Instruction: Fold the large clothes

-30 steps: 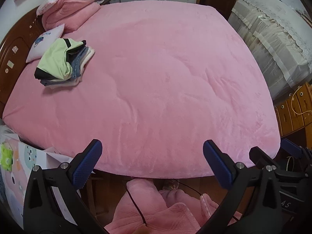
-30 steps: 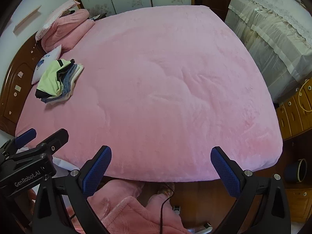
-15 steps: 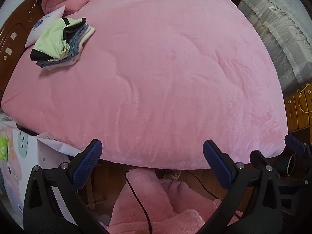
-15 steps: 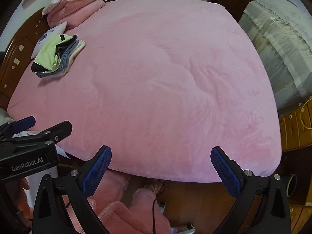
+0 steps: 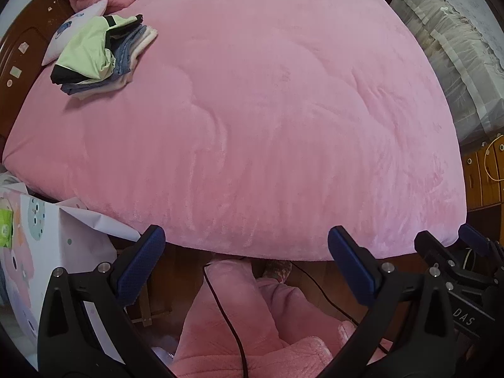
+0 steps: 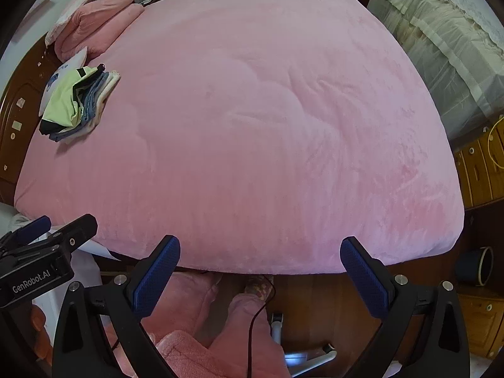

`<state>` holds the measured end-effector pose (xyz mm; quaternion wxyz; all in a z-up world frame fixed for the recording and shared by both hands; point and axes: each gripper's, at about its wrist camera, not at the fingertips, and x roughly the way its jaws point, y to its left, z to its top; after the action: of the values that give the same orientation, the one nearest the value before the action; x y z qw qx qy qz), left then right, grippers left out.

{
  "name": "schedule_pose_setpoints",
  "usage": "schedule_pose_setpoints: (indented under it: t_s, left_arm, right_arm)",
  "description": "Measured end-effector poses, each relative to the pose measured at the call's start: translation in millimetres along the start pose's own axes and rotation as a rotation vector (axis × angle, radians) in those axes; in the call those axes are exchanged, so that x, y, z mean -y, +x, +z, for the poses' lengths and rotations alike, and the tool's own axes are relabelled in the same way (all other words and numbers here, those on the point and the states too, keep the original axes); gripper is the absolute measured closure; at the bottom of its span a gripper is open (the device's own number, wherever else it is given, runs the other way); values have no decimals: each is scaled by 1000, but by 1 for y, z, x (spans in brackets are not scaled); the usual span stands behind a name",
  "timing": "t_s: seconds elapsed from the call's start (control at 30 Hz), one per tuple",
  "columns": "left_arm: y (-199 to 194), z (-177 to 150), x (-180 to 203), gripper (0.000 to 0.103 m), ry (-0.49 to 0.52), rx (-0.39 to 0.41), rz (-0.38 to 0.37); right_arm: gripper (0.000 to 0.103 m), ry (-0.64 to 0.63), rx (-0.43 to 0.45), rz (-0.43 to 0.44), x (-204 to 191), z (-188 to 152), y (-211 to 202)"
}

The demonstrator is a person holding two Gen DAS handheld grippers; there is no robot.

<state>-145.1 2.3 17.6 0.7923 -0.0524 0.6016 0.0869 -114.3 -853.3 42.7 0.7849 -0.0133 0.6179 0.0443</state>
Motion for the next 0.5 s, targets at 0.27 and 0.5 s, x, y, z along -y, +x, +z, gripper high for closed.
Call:
schedule_pose_setpoints:
  t_s: [0.27,0.5]
  left_arm:
    - [-13,-4,16,0,73,53,16]
    - [-24,-6,26,0,110,92,18]
  right_arm:
    - [0,31,-12,13,8,1,12]
    - [0,24,-32,11,9,3,18]
